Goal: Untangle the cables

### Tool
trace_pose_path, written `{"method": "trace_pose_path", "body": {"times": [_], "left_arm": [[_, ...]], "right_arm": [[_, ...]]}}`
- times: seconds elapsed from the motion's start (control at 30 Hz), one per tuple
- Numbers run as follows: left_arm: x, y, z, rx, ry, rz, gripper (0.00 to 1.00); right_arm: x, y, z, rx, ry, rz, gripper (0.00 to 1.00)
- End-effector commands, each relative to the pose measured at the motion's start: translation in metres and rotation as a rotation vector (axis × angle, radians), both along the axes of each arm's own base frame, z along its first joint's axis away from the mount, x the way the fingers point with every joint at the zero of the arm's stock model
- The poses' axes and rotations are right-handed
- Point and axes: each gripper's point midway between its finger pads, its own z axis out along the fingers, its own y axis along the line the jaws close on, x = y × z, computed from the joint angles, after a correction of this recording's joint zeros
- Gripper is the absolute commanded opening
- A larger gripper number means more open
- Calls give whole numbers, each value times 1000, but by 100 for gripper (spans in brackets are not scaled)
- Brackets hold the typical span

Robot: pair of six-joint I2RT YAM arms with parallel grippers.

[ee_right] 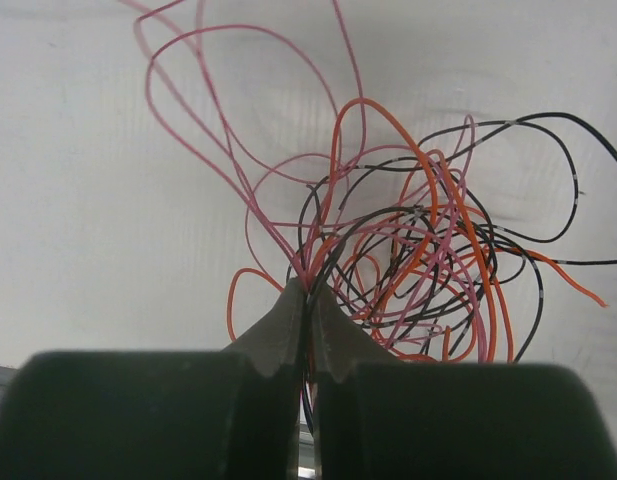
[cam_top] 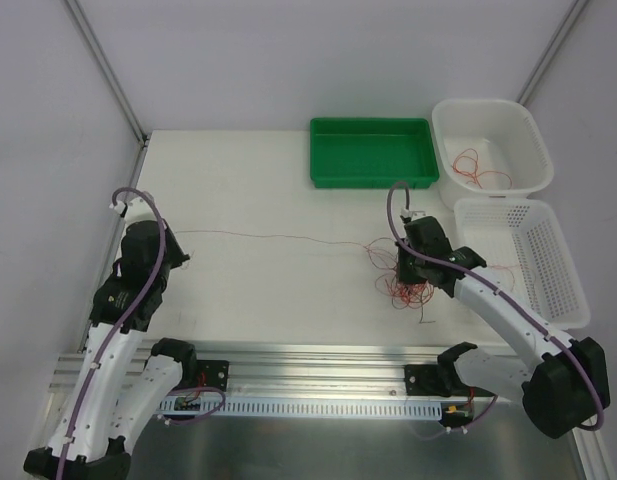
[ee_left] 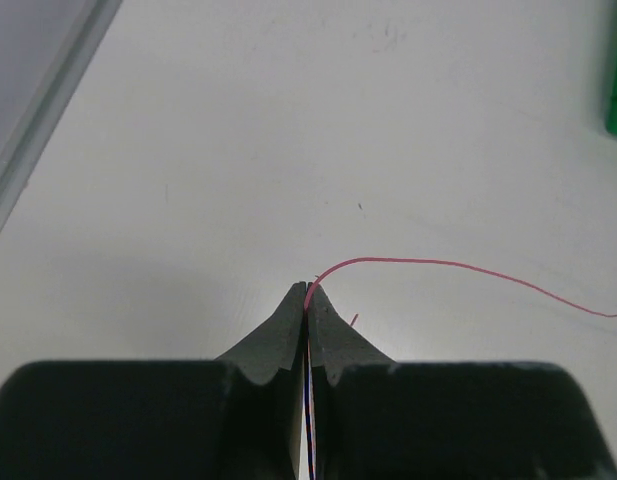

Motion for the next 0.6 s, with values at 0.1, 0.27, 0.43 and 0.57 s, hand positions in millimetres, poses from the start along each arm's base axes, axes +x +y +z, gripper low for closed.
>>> {"method": "trace_pose_path", "body": {"times": [0.1, 0.27, 0.43, 0.57], "left_arm": [[-9, 32, 83, 43, -211, 152, 0], [-29, 39, 175, 45, -392, 150, 0], [-62, 52, 248, 69, -557, 171, 0], [-74, 55, 266, 110, -586, 159, 0]], "right_arm": [[9, -5, 13, 65, -20, -62, 1], [14, -3, 12, 66, -18, -64, 1], [13, -3, -6, 67, 24, -65, 4], [11, 2, -22, 80, 59, -60, 7]]}}
